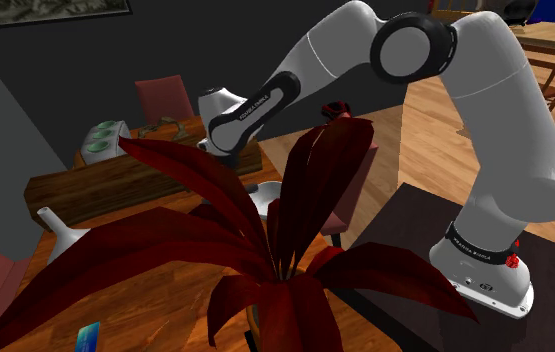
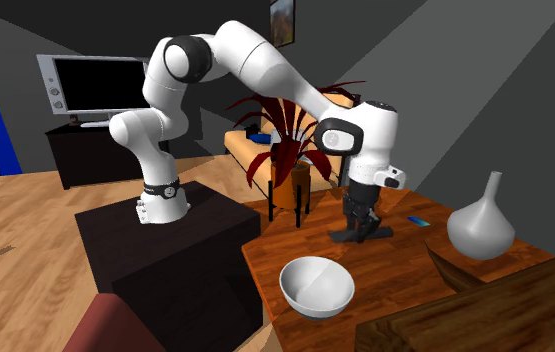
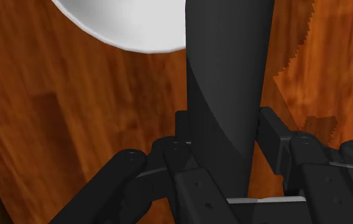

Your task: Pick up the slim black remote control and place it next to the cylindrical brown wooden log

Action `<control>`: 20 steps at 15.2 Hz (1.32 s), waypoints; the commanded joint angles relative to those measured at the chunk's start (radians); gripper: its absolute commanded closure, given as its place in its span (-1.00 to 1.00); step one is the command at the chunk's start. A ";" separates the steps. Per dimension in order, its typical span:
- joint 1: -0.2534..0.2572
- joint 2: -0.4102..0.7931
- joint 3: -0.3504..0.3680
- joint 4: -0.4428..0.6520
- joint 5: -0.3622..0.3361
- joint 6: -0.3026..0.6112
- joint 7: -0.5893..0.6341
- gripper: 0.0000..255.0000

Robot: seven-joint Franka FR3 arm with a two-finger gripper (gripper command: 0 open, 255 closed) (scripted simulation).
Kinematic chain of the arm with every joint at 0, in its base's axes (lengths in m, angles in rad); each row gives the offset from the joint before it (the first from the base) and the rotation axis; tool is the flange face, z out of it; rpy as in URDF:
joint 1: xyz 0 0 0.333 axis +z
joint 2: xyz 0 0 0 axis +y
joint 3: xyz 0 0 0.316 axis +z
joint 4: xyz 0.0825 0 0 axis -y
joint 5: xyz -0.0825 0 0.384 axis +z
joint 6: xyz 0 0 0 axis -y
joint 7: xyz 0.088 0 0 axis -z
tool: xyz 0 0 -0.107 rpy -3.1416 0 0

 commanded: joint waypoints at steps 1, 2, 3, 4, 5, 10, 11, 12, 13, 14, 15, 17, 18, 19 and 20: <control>0.001 0.017 -0.003 -0.001 -0.003 0.018 0.000 1.00; 0.002 0.025 -0.004 -0.001 -0.005 0.027 0.001 1.00; 0.003 0.034 -0.005 -0.001 -0.006 0.036 0.001 1.00; 0.004 0.042 -0.006 -0.002 -0.007 0.044 0.001 1.00; 0.005 0.051 -0.008 -0.001 -0.009 0.053 0.002 1.00; 0.010 0.098 -0.014 0.005 -0.016 0.093 0.004 1.00; 0.011 0.107 -0.016 0.007 -0.017 0.100 0.004 1.00; 0.012 0.117 -0.017 0.009 -0.019 0.108 0.004 1.00; 0.013 0.127 -0.018 0.011 -0.020 0.116 0.005 1.00; 0.014 0.137 -0.020 0.014 -0.022 0.123 0.005 1.00; 0.015 0.147 -0.021 0.017 -0.023 0.130 0.005 1.00; 0.017 0.167 -0.024 0.023 -0.025 0.144 0.006 1.00; 0.018 0.178 -0.025 0.027 -0.027 0.151 0.006 1.00; 0.019 0.188 -0.027 0.031 -0.028 0.158 0.006 1.00; 0.021 0.199 -0.028 0.035 -0.029 0.164 0.006 1.00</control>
